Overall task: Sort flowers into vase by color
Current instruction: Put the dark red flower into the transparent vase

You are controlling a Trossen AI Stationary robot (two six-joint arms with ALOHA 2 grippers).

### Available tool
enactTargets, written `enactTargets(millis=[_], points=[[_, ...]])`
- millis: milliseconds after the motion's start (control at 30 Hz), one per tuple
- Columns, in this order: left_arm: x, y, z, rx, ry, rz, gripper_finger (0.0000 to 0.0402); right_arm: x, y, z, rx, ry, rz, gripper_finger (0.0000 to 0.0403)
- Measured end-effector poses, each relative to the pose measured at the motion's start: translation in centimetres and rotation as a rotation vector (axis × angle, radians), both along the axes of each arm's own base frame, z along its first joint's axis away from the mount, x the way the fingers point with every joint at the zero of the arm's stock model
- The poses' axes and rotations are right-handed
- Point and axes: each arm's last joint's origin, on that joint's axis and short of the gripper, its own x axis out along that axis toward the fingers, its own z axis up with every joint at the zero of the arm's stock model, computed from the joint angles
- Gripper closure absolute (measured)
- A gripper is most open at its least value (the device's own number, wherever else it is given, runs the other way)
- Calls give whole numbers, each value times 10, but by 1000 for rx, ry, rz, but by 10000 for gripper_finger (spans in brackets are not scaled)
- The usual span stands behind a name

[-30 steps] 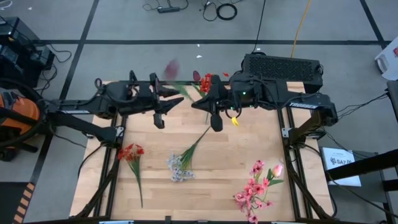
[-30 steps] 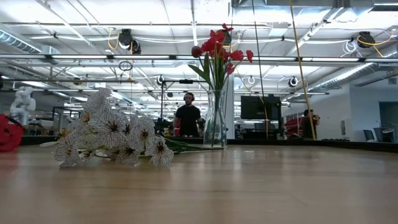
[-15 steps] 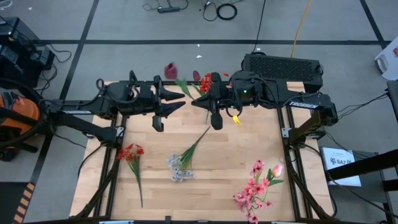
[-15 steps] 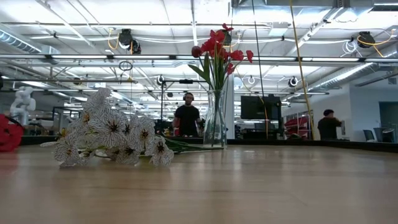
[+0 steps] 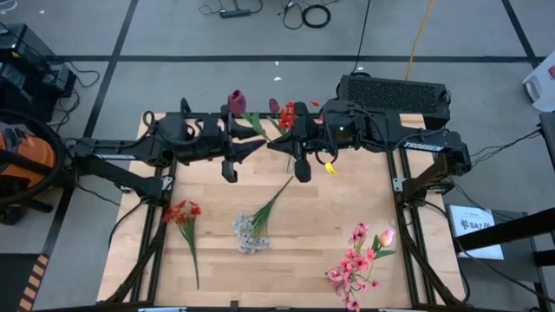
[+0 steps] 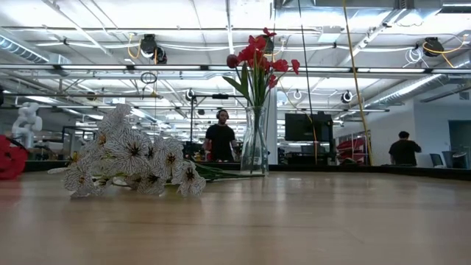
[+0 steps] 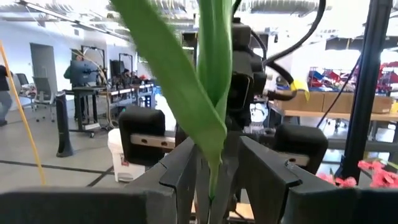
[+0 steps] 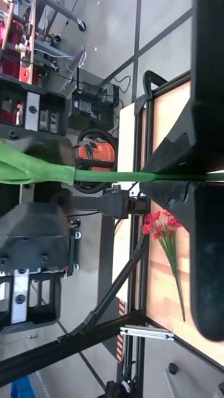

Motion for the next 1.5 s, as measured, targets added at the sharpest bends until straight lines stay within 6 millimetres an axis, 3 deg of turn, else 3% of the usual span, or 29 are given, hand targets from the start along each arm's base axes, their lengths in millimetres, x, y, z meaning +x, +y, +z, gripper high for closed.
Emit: enactTargets(millis=[267,533,700,833,967,1133,1367,1500], points=[[0,0,2,-19,-25,-1,286,0,0,-1,0,6,0,403],[5,2,-2,-26,-13,8,389,0,0,-2,1,23,-1,403],[8,5,-4,-28,6,22,387,-2,-2,-7,-12,77,-76,395],[7,6,-4,-27,4,26,394,-8,-4,-9,6,125,-142,363],[4,8,-4,-30,27,43,395,-23,-5,-9,24,196,-205,321],[-8,12,-4,-43,86,136,396,-59,-6,-7,35,344,-225,281],[-44,24,4,-55,130,253,397,-116,-4,0,165,480,-370,272],[-44,30,-4,-97,198,291,397,-144,-3,-7,207,498,-513,274]])
